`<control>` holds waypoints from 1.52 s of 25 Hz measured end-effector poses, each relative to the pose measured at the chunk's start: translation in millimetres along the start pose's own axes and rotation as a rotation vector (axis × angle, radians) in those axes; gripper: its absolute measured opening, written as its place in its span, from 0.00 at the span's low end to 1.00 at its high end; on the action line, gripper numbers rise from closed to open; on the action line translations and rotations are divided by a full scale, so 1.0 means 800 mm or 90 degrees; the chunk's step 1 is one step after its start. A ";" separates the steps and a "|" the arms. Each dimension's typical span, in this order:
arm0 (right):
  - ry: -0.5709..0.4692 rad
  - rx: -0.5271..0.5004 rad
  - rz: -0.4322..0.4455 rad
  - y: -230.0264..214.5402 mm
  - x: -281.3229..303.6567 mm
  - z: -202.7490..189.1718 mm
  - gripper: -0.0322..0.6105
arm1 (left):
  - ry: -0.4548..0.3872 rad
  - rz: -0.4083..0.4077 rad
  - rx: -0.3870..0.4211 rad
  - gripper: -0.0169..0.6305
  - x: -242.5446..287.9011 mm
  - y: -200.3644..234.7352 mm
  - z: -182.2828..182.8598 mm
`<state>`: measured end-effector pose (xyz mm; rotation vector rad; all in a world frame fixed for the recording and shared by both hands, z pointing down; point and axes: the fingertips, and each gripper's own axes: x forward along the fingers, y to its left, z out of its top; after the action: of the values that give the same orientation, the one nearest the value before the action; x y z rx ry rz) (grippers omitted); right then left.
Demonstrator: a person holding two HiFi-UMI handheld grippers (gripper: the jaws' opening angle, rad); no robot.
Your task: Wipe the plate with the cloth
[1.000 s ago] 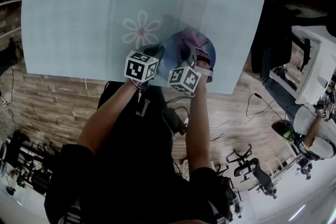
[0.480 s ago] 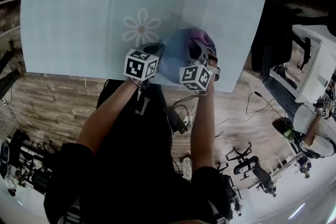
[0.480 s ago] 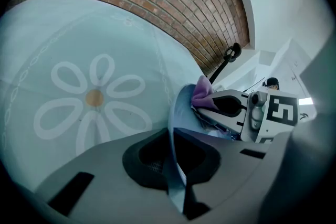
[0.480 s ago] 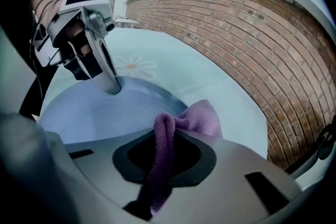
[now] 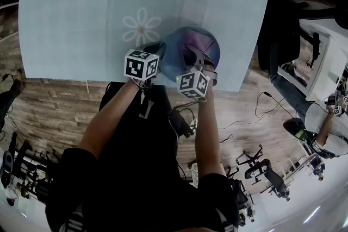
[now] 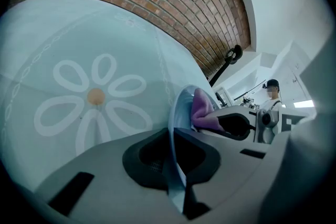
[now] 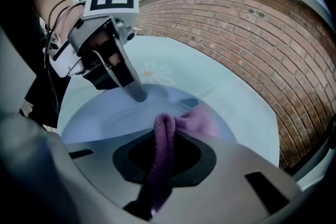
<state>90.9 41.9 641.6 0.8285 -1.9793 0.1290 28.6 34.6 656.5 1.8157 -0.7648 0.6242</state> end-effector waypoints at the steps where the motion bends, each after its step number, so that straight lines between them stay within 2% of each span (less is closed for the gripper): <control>1: -0.001 0.000 0.004 0.007 -0.002 0.000 0.15 | 0.000 0.000 0.000 0.09 0.000 0.000 0.000; 10: -0.012 -0.011 0.074 0.086 -0.027 -0.003 0.15 | -0.002 0.001 -0.011 0.09 0.002 -0.002 -0.001; 15: -0.010 -0.011 0.101 0.108 -0.035 -0.008 0.15 | -0.003 0.003 -0.009 0.09 0.004 -0.002 0.001; 22: 0.038 -0.047 0.149 0.126 -0.047 -0.025 0.15 | -0.002 0.003 -0.010 0.09 0.004 -0.002 -0.001; 27: 0.031 -0.041 0.128 0.119 -0.053 -0.039 0.15 | 0.005 -0.003 -0.006 0.09 0.007 -0.003 -0.002; 32: 0.020 -0.008 0.069 0.088 -0.055 -0.052 0.15 | 0.008 -0.003 0.007 0.09 0.004 -0.004 -0.001; 38: 0.019 -0.012 0.056 0.042 -0.044 -0.055 0.15 | 0.011 -0.009 0.009 0.09 0.006 -0.005 0.001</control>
<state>114.2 103.4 645.0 0.7245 -1.9864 0.1732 35.2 34.2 657.4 1.8248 -0.7371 0.6366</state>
